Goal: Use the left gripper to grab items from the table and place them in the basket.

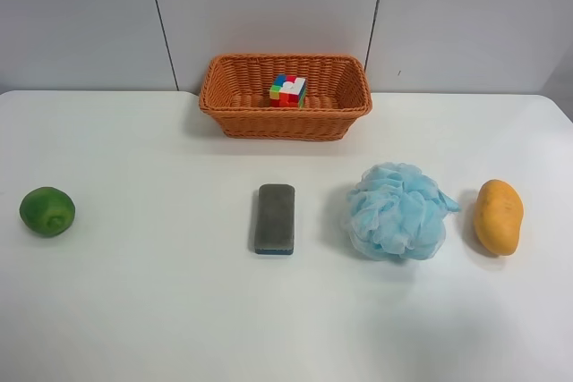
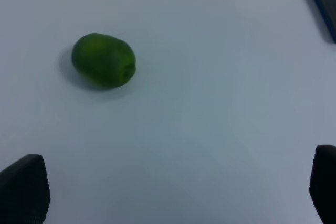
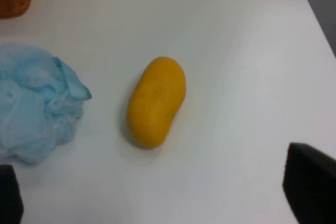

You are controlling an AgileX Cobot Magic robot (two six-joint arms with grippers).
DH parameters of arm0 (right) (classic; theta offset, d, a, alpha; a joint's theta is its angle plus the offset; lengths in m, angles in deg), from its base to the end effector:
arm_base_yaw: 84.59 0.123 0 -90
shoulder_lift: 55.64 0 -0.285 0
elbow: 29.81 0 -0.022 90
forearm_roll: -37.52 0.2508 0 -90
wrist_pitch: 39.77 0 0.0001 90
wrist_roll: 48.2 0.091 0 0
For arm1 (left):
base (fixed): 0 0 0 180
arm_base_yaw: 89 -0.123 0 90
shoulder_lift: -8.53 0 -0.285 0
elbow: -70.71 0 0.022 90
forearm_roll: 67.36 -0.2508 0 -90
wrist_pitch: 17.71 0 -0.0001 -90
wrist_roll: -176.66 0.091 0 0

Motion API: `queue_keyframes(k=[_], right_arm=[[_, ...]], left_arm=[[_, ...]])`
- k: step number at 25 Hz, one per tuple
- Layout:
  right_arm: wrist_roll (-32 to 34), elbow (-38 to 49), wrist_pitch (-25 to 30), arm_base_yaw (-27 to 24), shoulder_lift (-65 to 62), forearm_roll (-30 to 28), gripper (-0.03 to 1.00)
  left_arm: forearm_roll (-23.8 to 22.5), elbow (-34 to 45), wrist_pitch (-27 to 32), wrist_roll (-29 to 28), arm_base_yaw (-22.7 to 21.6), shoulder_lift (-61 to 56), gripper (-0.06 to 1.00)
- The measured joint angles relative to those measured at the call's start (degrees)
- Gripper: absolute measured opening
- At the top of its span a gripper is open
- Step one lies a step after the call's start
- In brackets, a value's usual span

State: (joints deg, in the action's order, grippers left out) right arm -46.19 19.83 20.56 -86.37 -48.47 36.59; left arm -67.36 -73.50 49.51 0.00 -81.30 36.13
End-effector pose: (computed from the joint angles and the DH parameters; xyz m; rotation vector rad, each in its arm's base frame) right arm -0.0040 -0.0012 0.2727 0.0682 2.0433 -0.0169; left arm 0.0306 -0.0041 0.3277 0.2193 2.2693 -0.0399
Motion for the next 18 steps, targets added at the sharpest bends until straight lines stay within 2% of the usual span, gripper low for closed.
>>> queue_keyframes(k=[5, 9, 13, 18], right_arm=[[0.0, 0.0, 0.0, 0.0, 0.0, 0.0, 0.99], [0.0, 0.0, 0.0, 0.0, 0.0, 0.0, 0.99], [0.0, 0.0, 0.0, 0.0, 0.0, 0.0, 0.99], [0.0, 0.0, 0.0, 0.0, 0.0, 0.0, 0.99]], left_arm=[[0.52, 6.25, -2.28, 0.0, -7.38, -8.46, 0.99], [1.19, 10.95, -5.38, 0.0, -11.45, -14.45, 0.99], [2.2, 12.12, -6.08, 0.62, -12.89, -19.3, 0.99], [2.9, 12.12, -6.09, 1.06, -13.04, -19.92, 0.99]])
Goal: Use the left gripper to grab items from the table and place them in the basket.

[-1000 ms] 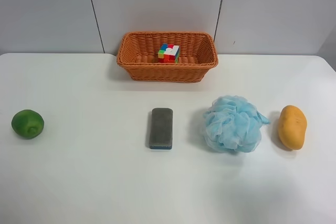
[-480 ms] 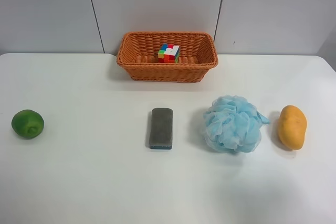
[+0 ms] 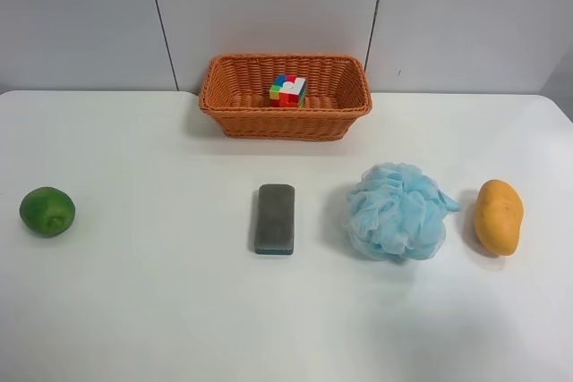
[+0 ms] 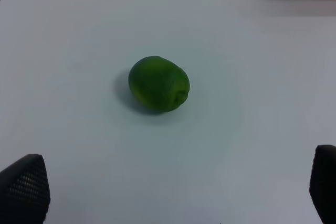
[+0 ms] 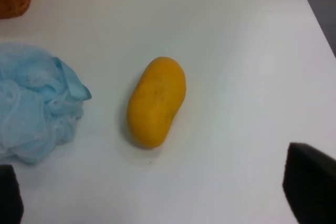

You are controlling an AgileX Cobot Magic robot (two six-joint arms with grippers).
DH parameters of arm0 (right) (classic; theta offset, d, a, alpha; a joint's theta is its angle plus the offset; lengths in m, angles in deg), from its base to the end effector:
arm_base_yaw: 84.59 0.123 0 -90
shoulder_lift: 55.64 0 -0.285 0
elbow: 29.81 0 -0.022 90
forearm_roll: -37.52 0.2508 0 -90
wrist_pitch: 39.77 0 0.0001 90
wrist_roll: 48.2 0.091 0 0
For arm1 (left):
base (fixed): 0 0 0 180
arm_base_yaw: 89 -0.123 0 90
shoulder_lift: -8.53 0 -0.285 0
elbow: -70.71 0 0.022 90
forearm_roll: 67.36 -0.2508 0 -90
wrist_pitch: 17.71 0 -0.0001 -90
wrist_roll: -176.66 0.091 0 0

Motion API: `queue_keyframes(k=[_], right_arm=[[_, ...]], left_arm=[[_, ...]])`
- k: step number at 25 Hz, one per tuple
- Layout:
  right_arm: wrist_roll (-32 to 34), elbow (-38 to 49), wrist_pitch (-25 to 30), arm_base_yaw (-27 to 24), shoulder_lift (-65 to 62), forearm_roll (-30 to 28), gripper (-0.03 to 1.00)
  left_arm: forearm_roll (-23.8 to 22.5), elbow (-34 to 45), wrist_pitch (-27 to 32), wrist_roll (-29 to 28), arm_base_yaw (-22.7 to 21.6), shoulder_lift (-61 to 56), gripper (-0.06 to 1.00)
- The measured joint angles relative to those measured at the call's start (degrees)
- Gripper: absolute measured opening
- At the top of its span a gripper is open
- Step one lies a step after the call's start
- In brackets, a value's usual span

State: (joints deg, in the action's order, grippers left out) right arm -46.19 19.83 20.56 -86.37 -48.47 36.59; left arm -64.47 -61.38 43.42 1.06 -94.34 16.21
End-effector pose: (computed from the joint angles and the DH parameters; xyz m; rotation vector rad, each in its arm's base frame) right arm -0.0040 -0.0012 0.2727 0.0682 2.0433 -0.0169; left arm -0.0064 -0.0046 0.2800 -0.0138 2.0364 0.0465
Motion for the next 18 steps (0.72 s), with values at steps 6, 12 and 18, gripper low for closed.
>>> queue_keyframes(k=[6, 12, 18], right_arm=[[0.0, 0.0, 0.0, 0.0, 0.0, 0.0, 0.99], [0.0, 0.0, 0.0, 0.0, 0.0, 0.0, 0.99], [0.0, 0.0, 0.0, 0.0, 0.0, 0.0, 0.99]], left_arm=[[0.11, 0.05, -0.05, 0.0, 0.0, 0.0, 0.99], [0.11, 0.05, -0.05, 0.01, 0.0, 0.0, 0.99], [0.11, 0.05, -0.05, 0.01, 0.0, 0.0, 0.99]])
